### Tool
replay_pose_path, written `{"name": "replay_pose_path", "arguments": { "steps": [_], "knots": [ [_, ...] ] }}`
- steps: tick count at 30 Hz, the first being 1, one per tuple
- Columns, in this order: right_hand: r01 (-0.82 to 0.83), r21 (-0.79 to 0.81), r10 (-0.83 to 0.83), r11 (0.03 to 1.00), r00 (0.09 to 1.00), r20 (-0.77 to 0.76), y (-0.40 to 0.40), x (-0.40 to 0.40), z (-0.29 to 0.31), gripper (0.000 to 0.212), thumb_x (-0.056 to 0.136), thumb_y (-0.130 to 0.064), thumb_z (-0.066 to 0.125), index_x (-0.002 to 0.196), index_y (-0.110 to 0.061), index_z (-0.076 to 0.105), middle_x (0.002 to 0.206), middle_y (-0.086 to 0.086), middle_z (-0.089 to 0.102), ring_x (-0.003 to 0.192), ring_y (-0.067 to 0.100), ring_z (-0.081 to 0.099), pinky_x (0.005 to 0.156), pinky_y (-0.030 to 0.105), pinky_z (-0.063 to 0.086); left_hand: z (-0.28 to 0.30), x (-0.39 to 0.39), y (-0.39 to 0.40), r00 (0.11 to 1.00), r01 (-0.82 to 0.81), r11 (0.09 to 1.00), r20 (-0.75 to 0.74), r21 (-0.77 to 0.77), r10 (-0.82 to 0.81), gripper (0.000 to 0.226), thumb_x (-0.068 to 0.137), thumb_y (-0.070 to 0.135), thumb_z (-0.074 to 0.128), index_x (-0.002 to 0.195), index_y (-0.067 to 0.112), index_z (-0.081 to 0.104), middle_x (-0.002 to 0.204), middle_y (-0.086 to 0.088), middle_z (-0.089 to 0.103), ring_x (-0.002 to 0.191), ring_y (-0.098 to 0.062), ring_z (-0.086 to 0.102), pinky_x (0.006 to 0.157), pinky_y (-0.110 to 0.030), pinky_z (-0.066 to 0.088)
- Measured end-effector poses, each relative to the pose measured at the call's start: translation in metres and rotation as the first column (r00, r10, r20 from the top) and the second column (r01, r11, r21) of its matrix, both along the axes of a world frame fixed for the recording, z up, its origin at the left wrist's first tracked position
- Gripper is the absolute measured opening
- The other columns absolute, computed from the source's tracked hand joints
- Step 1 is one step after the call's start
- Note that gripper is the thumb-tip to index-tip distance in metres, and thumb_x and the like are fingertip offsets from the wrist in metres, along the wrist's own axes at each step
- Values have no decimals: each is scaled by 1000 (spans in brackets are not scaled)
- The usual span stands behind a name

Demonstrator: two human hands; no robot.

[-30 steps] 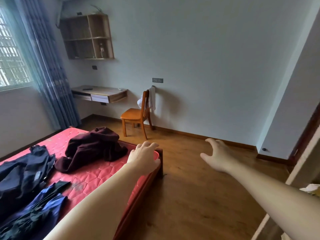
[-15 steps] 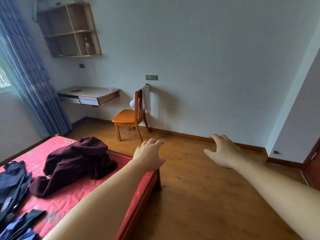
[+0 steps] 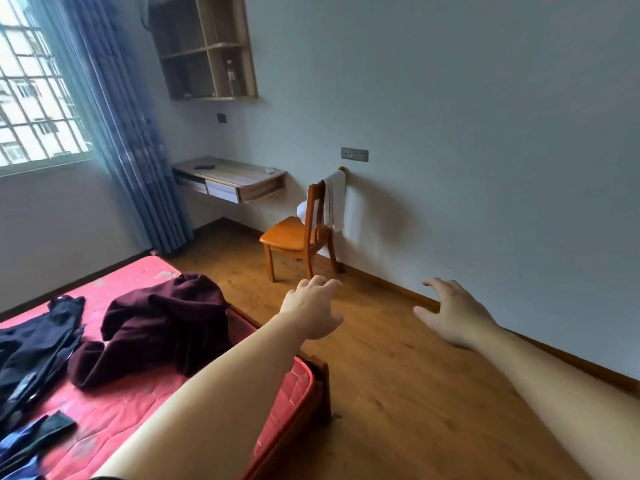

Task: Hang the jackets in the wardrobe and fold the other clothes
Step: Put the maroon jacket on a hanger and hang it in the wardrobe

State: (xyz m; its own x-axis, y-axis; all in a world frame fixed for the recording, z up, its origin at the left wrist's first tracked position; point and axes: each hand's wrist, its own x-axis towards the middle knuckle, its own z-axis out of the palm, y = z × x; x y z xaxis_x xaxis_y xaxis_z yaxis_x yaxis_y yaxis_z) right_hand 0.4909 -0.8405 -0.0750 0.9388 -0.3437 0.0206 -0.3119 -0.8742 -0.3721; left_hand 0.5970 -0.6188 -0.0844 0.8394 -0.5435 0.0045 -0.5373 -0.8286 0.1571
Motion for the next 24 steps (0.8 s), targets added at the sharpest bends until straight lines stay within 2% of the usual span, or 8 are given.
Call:
{"name": "replay_pose_path", "arguments": {
  "steps": [8, 13, 18, 24],
  "knots": [
    [-117, -51, 114, 992, 992, -54, -58, 178, -22, 61, 93, -47, 53, 146, -28, 32, 150, 0, 36, 133, 22, 42, 104, 39, 42, -38, 156, -38, 991, -134, 990, -21, -44, 133, 66, 89, 44, 60, 147, 35, 30, 152, -1, 34, 139, -27, 34, 107, -43, 42],
    [-193, -77, 182, 978, 974, -133, -84, 314, -40, 61, 93, -48, 52, 147, -28, 32, 152, -1, 34, 135, 22, 39, 104, 39, 40, -59, 277, -52, 967, -236, 971, -107, -46, 230, 64, 91, 41, 58, 148, 33, 30, 152, -2, 35, 139, -29, 34, 107, -45, 41],
    [-292, -104, 269, 951, 944, -189, -89, 429, -40, 61, 92, -49, 52, 146, -28, 32, 152, 0, 34, 136, 24, 38, 106, 43, 39, -59, 369, -46, 923, -358, 933, -155, -21, 351, 65, 90, 44, 58, 148, 32, 30, 152, -1, 34, 138, -28, 34, 106, -45, 41],
    [-445, -77, 421, 892, 881, -214, -81, 567, -56, 61, 91, -48, 55, 145, -28, 35, 148, 0, 39, 130, 21, 44, 102, 36, 44, -68, 463, -31, 866, -485, 874, -142, -13, 479, 67, 89, 49, 57, 148, 29, 31, 150, -2, 37, 137, -27, 36, 103, -43, 42]
  ]
}}
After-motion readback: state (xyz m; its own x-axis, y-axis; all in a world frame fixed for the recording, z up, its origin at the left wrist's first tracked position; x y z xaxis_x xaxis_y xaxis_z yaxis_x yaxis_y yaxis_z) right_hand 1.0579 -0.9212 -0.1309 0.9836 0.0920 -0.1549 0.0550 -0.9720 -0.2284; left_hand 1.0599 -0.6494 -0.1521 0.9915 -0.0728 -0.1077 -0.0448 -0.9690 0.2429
